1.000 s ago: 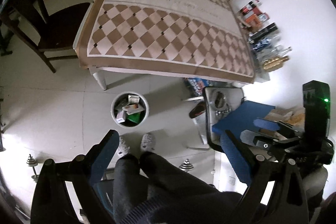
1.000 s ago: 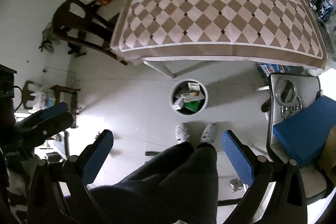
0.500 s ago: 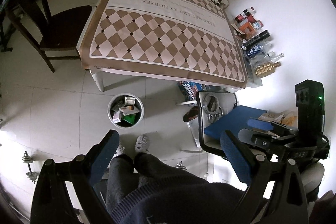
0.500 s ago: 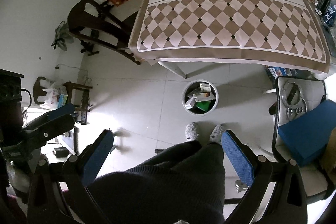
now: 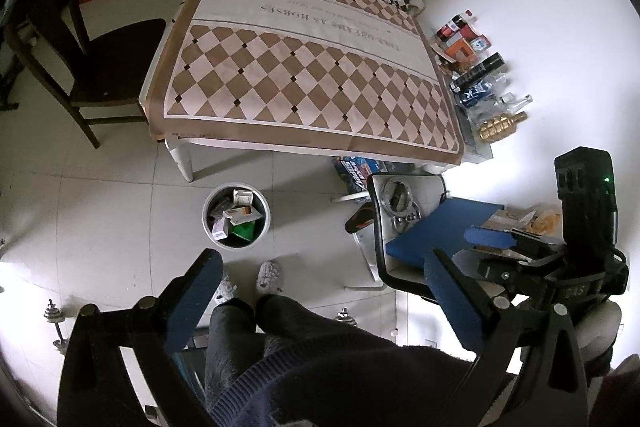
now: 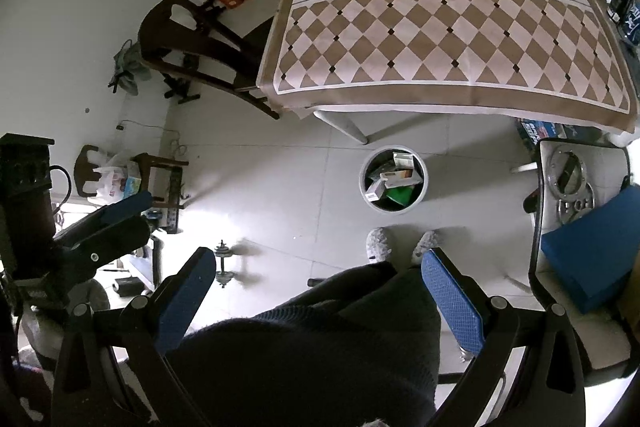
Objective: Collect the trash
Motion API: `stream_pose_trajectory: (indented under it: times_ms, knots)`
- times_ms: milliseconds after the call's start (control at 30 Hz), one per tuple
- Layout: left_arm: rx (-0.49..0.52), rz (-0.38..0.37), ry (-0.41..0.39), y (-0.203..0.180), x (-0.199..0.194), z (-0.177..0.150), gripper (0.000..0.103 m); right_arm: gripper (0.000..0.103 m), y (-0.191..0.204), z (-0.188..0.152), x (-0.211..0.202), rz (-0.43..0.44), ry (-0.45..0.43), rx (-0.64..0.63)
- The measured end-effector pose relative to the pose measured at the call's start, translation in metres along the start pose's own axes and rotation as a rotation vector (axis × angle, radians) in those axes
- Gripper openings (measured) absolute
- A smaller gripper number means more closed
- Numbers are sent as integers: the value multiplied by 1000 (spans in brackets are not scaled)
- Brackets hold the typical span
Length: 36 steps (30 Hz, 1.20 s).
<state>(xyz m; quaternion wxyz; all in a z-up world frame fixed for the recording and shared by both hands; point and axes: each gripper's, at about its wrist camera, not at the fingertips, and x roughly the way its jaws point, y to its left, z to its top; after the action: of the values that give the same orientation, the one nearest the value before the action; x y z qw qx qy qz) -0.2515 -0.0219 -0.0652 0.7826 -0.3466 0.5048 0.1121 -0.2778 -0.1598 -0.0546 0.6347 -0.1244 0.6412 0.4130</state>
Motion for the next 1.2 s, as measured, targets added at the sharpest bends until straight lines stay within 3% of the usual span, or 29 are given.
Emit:
stream_pose_trajectory:
  times_ms: [1200]
  knots:
    - [35, -33, 10, -6, -6, 5, 103, 103, -5, -3, -15, 22, -18, 20]
